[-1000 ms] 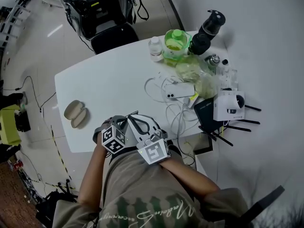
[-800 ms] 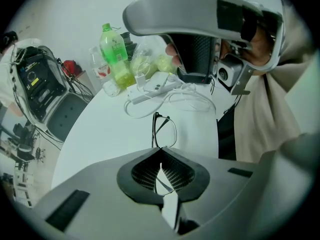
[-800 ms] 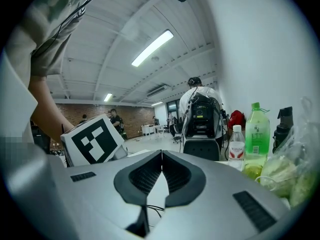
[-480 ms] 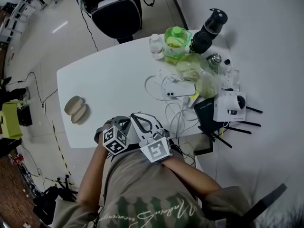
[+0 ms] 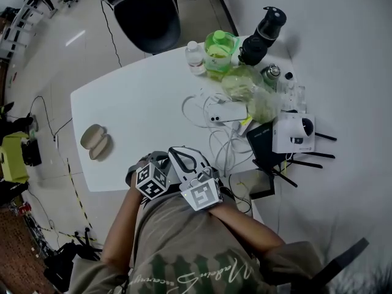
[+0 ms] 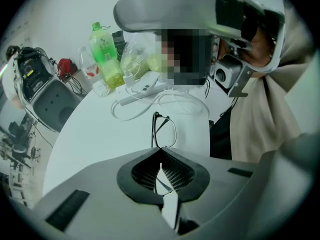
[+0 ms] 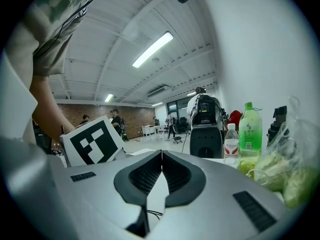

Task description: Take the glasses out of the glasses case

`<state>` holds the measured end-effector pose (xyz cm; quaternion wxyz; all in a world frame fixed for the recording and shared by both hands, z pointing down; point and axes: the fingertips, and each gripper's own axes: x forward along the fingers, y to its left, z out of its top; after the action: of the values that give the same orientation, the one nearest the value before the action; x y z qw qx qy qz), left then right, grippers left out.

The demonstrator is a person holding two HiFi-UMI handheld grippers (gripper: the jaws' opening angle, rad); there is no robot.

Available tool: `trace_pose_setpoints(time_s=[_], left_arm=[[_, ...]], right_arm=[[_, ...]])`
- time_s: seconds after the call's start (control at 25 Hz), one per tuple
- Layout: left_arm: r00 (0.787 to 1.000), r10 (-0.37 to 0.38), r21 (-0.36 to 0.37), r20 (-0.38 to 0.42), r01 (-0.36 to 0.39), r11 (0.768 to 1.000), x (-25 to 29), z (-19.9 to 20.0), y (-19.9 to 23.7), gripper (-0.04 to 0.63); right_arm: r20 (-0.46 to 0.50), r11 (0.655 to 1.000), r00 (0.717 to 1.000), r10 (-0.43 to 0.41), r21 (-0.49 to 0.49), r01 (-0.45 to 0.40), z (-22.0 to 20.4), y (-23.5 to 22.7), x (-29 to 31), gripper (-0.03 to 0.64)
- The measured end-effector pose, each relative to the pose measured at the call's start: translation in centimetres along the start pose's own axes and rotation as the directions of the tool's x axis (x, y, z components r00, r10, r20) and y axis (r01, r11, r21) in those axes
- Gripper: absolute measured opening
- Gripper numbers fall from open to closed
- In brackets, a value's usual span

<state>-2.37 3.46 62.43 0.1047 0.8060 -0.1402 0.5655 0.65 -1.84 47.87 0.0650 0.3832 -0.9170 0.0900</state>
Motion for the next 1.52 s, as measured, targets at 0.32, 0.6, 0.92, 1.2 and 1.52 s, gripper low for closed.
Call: trace_pose_setpoints(time_s=[0.32,0.6,0.92,1.2,1.52], left_arm=[[1.000,-0.015,0.040,-0.013,0.015,0.999,0.9,0.1,-1.2,0.017],[0.999,-0.040,0.109,-0.029,0.043,0.993,1.6,0.3,-2.4,0.017],[0.996,-0.072,0.102,-0.049,0.077,0.992,2.6,0.5,-3.5,0.017],[0.994,-0.102,0.088,-0.027,0.104,0.991,3.3,1.5,-4.3,0.017],[0.994,-0.102,0.120,-0.025,0.104,0.987,3.5,0.0,-5.3,0.017]], right_arm=[[-0.007,0.999,0.999,-0.044,-0.023,0.044,-0.8,-0.7,-1.3,0.012],[-0.020,0.996,0.996,-0.088,-0.025,0.087,-1.8,-1.0,-2.7,0.012],[-0.012,0.993,0.993,-0.115,-0.008,0.114,-1.9,-1.3,-3.5,0.012],[-0.007,0.993,0.993,-0.116,0.016,0.116,-2.2,-0.8,-4.1,0.012],[-0.013,0.980,0.980,-0.197,0.037,0.198,-2.5,-1.4,-5.2,0.012]])
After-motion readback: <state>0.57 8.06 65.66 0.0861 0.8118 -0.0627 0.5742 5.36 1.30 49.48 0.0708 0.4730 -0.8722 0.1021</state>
